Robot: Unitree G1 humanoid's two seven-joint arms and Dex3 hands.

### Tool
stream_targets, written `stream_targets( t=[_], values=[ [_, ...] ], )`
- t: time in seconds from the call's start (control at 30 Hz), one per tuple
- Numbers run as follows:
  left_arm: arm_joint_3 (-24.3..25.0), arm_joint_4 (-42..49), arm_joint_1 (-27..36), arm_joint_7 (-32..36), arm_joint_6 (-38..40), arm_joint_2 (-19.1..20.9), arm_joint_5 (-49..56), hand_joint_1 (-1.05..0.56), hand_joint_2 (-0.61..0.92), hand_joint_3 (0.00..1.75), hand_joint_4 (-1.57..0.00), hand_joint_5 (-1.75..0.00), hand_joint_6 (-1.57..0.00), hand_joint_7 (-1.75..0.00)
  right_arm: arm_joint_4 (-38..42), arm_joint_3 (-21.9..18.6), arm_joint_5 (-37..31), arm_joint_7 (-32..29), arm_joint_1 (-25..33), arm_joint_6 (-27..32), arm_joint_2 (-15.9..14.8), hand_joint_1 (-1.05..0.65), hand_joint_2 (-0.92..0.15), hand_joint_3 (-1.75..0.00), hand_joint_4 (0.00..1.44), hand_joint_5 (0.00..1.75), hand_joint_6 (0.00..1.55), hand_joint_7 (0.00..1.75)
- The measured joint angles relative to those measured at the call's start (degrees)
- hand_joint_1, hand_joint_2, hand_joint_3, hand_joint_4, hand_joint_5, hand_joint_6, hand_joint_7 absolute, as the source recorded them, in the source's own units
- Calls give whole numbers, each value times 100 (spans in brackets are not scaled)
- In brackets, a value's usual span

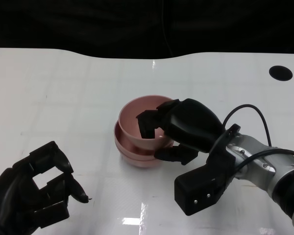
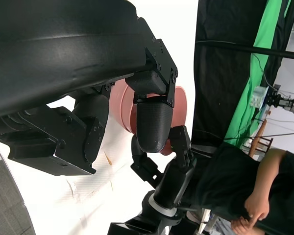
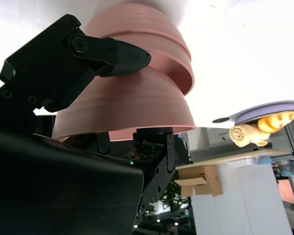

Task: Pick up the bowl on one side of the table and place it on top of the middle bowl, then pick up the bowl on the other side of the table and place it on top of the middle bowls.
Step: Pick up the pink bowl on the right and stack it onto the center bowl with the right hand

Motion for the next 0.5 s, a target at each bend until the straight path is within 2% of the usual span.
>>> stream_targets(
  t=[0.3, 0.5],
  values=[
    [0, 20, -20, -4, -7, -1, 10, 26, 92, 130, -86, -175, -66, -175, 426, 166, -27, -184, -168, 10, 105, -23, -71, -72, 89, 175, 66, 175],
    [-1, 85, -44, -4, -73, -1, 42, 26, 92, 130, -86, -175, -66, -175, 530, 246, -92, -286, -227, 73, 116, -22, -72, -70, 90, 175, 66, 175]
  ],
)
